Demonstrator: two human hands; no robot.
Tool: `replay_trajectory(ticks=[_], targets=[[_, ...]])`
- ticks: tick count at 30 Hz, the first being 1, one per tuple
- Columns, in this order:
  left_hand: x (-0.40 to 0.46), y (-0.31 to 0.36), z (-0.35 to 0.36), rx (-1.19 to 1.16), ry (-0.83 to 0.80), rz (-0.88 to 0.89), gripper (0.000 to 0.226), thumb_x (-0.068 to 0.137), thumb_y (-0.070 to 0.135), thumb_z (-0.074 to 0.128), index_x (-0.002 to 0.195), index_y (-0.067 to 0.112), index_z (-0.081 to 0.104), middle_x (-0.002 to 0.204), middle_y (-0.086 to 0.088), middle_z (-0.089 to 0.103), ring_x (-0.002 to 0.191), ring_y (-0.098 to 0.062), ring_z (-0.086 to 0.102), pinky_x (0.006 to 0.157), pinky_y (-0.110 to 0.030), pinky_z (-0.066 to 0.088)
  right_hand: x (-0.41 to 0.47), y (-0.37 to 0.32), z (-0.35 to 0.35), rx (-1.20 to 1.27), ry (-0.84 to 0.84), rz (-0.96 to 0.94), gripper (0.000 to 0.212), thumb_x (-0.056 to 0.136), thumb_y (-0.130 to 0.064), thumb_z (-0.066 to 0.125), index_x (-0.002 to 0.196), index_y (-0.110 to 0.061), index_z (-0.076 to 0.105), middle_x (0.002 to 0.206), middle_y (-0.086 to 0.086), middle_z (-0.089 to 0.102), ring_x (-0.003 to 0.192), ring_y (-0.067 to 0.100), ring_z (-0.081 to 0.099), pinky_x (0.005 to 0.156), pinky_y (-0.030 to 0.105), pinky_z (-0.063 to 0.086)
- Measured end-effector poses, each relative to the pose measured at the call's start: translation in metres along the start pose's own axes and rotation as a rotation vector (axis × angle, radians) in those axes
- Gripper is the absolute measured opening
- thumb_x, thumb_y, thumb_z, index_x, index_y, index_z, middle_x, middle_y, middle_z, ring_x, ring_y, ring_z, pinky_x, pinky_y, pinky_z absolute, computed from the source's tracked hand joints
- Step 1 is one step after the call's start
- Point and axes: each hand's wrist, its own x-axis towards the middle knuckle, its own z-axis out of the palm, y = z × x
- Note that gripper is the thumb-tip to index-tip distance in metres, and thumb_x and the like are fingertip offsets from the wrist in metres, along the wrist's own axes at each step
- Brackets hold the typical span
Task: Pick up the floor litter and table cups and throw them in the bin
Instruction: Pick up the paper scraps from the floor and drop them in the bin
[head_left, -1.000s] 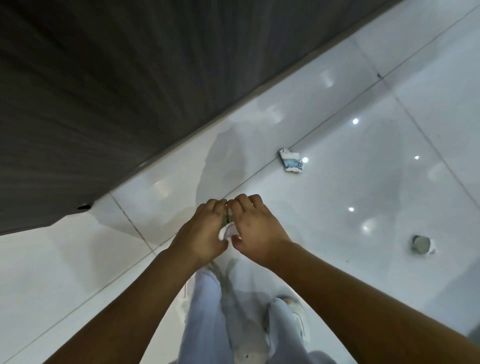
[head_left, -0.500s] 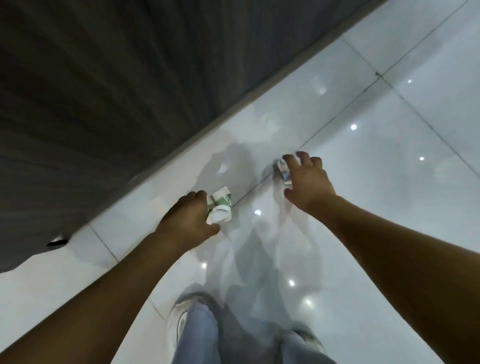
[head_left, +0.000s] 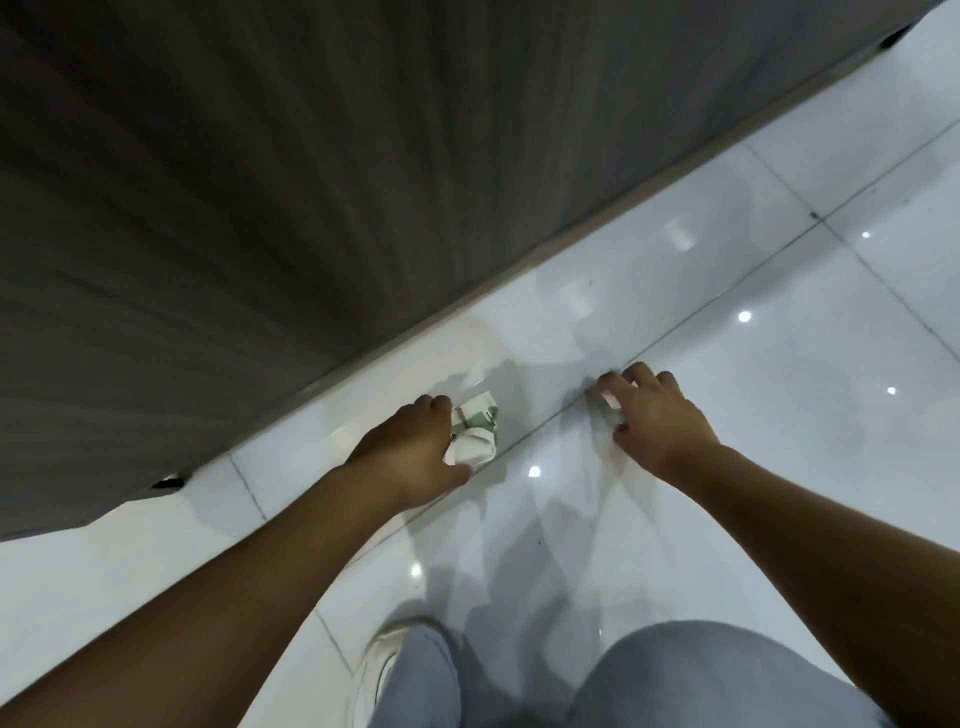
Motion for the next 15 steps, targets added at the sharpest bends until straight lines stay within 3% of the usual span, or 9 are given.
replay_trajectory(ticks=[3,7,15], targets=[[-0.041,0.006,-0.025,-0.069,0.015,-0.043,0.061,0.081,0.048,0.065,0.126,0.015,0.041,0.123,-0.004,0.048,0.110,-0.021,0.051,0.081,-0.030,0.042,-0.037,-0.019,-0.038,0.023,-0.021,-0.040,0.058,0.083,-0.009,0.054,0.137,-0.026,0.039,0.131,0.004,0.044,0.109,0.025,0.043,0.071,0.031,0.046],[-0.127,0.017,-0.077,-0.160,0.049,-0.095,0.061,0.081,0.048,0.065,0.126,0.015,0.042,0.122,-0.005,0.050,0.113,-0.022,0.051,0.086,-0.032,0.043,-0.112,-0.066,-0.114,0.029,-0.080,-0.103,0.057,0.085,-0.012,0.054,0.137,-0.027,0.039,0.125,0.001,0.045,0.108,0.023,0.045,0.075,0.036,0.053],[-0.378,0.030,-0.215,-0.373,0.109,-0.267,0.065,0.082,0.047,0.065,0.131,0.013,0.040,0.125,-0.007,0.050,0.116,-0.025,0.050,0.092,-0.036,0.045,-0.293,-0.213,-0.303,-0.002,-0.139,-0.318,0.054,0.088,-0.015,0.056,0.138,-0.026,0.038,0.125,0.001,0.050,0.107,0.022,0.051,0.078,0.029,0.050]])
